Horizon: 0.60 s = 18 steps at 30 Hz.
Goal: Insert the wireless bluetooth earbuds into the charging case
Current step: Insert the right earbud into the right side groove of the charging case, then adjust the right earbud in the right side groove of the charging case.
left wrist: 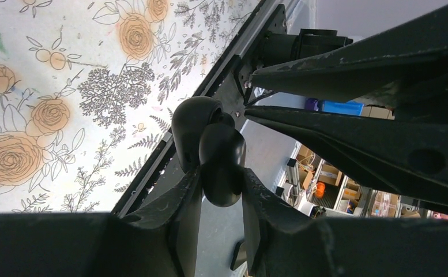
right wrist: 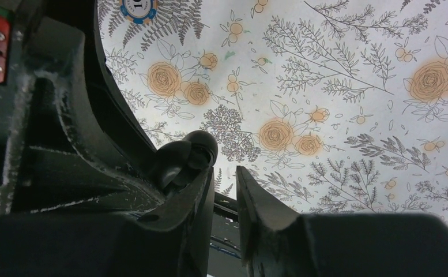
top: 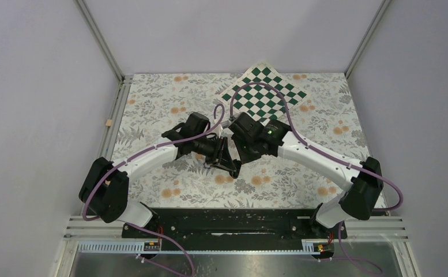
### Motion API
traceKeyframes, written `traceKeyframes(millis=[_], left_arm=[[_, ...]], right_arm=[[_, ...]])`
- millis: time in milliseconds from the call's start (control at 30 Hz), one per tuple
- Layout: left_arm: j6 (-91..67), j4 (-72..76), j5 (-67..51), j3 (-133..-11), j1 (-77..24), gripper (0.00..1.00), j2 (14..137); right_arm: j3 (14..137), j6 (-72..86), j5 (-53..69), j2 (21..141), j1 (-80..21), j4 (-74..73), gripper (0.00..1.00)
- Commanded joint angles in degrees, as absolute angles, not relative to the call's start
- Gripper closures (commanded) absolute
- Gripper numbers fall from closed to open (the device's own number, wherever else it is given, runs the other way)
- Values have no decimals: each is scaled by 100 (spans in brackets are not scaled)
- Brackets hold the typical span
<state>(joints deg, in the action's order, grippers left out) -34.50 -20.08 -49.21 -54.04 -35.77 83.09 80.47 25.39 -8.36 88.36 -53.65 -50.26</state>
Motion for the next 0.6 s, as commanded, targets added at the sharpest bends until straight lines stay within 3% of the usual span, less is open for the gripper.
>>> traceKeyframes(millis=[0,333,567], left_arm=[[-3338,-1863,-5319,-5751,-3590,100,8241],[-3302,-1900,-5729,-5906,-3474,100,8336],[-3447,-1785,-5833,-6053,-3445,100,8420]], right_arm=[[7856,2860,-1007,8200,-5280,-4879,71],[5685,4559,198,6023,-4140,-2928,56],[4521,5800,801,5468,-4134,-1303,55]])
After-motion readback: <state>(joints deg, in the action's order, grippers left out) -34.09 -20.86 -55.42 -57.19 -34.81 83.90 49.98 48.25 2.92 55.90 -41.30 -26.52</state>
